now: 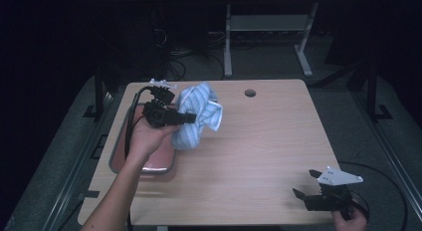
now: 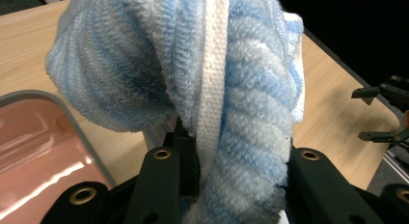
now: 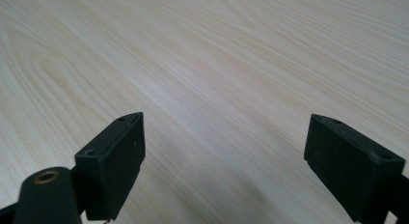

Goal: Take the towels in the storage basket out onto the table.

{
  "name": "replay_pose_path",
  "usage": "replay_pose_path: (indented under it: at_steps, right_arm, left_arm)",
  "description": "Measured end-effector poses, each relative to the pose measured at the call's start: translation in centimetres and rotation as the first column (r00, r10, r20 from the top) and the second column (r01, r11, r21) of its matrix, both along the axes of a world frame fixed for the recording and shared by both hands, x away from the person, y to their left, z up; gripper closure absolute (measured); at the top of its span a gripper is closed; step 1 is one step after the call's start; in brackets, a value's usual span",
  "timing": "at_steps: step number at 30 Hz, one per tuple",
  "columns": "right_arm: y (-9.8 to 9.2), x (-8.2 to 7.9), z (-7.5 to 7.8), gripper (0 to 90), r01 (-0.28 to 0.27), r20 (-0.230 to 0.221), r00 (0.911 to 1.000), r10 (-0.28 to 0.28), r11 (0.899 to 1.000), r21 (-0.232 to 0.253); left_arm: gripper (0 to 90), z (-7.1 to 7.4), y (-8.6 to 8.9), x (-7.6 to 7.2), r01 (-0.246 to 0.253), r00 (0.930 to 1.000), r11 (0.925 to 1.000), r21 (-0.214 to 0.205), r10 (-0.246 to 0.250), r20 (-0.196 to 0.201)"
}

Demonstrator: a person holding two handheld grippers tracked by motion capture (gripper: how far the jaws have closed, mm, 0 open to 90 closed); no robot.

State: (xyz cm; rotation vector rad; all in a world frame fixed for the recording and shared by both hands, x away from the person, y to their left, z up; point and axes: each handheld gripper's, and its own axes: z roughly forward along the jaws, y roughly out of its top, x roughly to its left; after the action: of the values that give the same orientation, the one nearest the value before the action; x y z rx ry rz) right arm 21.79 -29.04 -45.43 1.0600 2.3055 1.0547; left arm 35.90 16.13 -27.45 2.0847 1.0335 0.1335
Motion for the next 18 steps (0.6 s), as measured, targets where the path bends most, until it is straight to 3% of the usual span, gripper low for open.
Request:
replay_pose_path:
  at_steps: [18]
  right_arm:
    - [0.0,0.0,0.1,13.8,-0.001,0.003,1.0,0.001,1.0,0.002]
  left_arm:
    - [67.3,-2.2,-3.9,0.6,0.069,0.9966,0.9973,0.025,-0.068,-0.047]
